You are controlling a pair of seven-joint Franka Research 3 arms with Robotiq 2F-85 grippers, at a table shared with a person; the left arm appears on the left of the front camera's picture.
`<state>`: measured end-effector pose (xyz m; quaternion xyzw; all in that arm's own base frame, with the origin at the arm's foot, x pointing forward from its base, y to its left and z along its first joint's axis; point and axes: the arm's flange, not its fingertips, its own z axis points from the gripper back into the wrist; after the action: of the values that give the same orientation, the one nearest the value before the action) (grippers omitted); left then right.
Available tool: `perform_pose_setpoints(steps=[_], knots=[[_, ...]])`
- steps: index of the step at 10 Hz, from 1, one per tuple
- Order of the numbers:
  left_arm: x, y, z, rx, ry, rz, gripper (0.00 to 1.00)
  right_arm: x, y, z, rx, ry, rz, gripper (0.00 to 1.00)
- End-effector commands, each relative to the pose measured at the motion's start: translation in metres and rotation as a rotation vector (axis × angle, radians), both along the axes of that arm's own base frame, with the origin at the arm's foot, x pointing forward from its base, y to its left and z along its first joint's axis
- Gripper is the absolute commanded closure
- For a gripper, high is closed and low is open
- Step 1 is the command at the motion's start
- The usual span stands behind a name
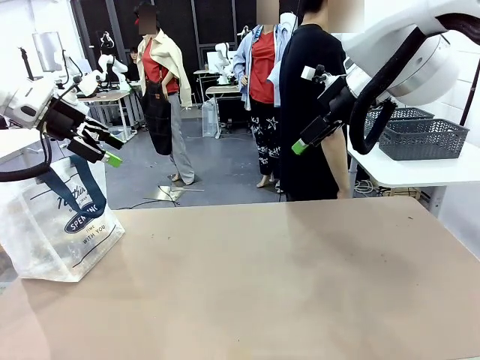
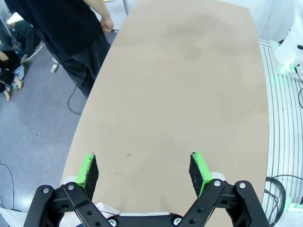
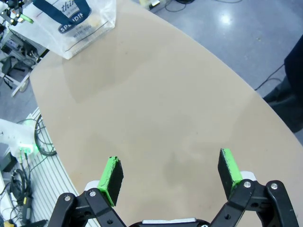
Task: Transfer purchased items from the store into the shopping bag.
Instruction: Move the Reusable shopping bag to the right side of the table.
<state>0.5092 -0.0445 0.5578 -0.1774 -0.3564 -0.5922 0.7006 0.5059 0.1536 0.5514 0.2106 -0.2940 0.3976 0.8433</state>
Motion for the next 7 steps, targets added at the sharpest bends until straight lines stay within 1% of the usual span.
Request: perform_pose_setpoints(steps=[1, 7], knots=[[-0.0012, 0.0016, 0.0012, -0.015, -0.008, -0.009, 0.00, -0.0015, 0.0015, 0.0031, -0.016, 0.016, -0.006, 0.00], [-0.0012, 0.0016, 0.0012, -0.015, -0.008, -0.009, 0.00, -0.0015, 0.0015, 0.0031, -0.016, 0.016, -0.006, 0.00]])
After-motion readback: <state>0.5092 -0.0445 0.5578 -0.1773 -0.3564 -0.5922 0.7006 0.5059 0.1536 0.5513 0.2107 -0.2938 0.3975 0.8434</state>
